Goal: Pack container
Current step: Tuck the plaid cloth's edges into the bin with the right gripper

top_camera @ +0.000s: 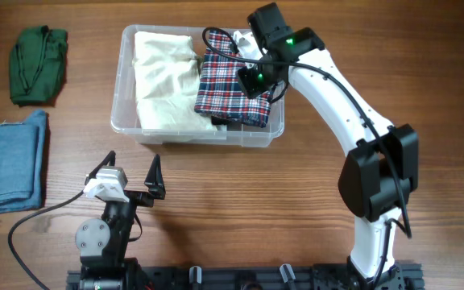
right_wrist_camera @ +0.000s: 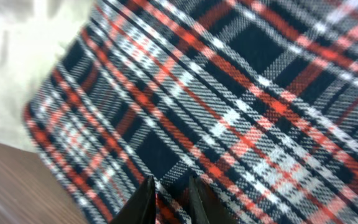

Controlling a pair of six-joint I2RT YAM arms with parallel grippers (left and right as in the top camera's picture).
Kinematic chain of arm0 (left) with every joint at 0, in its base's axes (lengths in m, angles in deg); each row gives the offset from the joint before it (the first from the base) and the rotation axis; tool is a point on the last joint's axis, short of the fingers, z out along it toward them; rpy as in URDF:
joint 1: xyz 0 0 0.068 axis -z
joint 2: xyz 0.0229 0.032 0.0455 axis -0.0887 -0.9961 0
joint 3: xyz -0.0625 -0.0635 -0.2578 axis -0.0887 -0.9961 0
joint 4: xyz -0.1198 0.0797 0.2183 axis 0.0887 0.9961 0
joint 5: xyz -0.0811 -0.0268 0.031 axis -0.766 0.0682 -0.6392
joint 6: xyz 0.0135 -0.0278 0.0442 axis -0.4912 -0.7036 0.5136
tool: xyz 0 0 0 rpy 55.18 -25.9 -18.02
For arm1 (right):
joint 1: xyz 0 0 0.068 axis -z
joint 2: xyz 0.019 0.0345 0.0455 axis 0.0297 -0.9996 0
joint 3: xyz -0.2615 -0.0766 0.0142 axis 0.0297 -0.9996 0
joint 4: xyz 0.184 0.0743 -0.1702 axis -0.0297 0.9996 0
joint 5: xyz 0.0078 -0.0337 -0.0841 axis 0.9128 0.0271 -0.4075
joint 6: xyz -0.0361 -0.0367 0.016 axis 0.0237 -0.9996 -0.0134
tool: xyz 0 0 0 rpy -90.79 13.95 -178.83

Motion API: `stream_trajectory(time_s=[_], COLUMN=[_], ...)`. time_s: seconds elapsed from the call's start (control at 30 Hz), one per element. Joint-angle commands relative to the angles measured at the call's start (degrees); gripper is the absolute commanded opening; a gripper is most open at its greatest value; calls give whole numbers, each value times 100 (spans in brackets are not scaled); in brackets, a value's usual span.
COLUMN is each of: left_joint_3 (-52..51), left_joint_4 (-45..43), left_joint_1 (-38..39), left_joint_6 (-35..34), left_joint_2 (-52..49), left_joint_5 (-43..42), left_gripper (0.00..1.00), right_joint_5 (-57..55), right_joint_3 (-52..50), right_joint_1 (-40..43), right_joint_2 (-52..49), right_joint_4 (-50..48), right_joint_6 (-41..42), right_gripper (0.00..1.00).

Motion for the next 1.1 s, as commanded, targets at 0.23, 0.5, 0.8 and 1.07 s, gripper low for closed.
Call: stream_trajectory(time_s=[0.23,0.5,0.8,1.07], left_joint_3=[-4,-4,-4,-4], left_joint_4=[50,50,50,50], left_joint_1=[-33,-33,-33,-33], left_joint_6=[-46,-46,-46,-46], left_joint_2=[37,37,35,35], left_joint_5=[11,13,13,11], left_gripper=[100,100,100,100], right_joint_5=[-448,-511,-813,-977], right_joint_3=[-205,-17,229,203], right_joint_1=[26,26,26,28], right_joint_2=[-859,-590,168,120], right_joint_4=[-164,-264,-715,-1838], right_joint_6=[83,81,-92,-538], right_gripper=[18,17,45,51])
